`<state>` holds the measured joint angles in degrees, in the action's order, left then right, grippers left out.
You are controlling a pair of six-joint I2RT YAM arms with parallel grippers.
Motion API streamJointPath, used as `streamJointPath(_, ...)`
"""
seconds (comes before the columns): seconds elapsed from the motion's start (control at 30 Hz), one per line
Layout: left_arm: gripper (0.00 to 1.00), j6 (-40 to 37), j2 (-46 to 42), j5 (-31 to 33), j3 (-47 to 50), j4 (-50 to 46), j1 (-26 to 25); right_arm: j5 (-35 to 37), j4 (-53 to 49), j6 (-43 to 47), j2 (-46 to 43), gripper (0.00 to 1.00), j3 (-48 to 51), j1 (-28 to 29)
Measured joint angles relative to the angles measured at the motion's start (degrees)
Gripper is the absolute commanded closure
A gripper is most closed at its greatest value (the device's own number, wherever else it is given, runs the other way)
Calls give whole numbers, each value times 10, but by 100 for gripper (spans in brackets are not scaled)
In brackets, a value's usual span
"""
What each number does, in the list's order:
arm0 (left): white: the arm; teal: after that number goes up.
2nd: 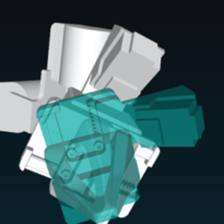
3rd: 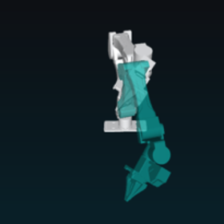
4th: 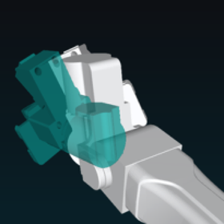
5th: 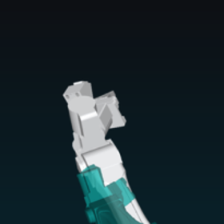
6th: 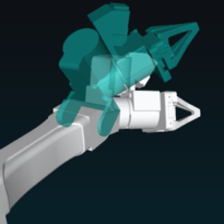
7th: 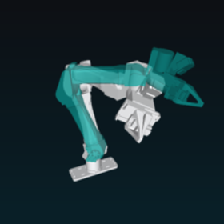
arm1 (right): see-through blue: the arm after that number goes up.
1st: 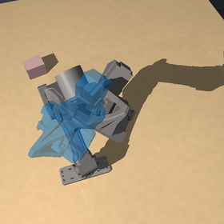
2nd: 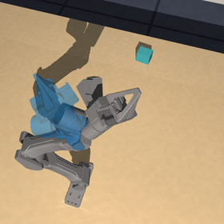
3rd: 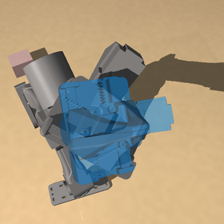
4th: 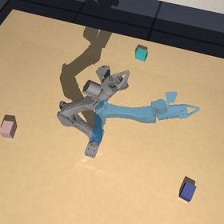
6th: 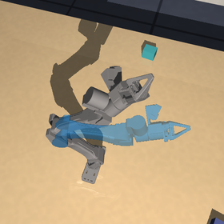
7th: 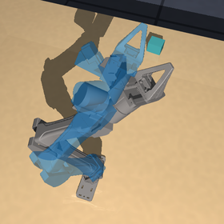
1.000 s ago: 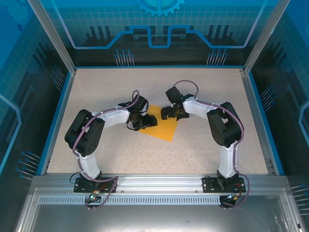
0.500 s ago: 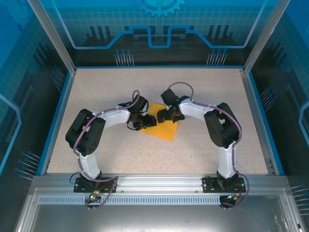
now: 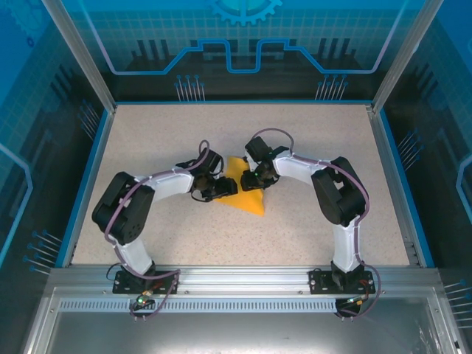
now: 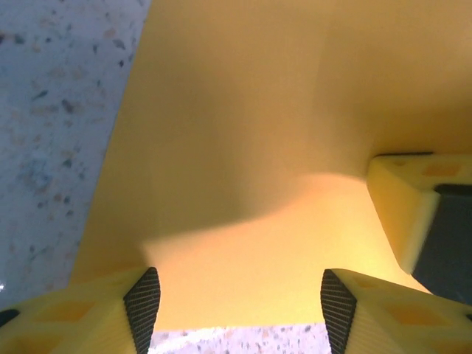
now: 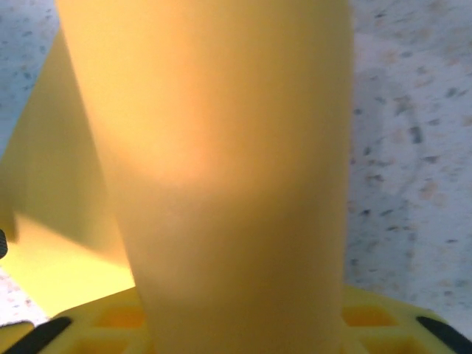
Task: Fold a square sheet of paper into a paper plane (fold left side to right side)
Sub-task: Pick up the square sheet of paper from the center of the table.
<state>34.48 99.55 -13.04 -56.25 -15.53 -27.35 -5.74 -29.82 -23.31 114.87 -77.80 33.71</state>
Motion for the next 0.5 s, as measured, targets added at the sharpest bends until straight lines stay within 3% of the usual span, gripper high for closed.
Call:
streamJointPath(0.23,21,1,-123,-32,51,27,38,-91,25,27,-53,68,43,-8)
streamJointPath(0.5,9,-6,-308,-102,144,68,116,-247,57,93,-153,71,90,-52)
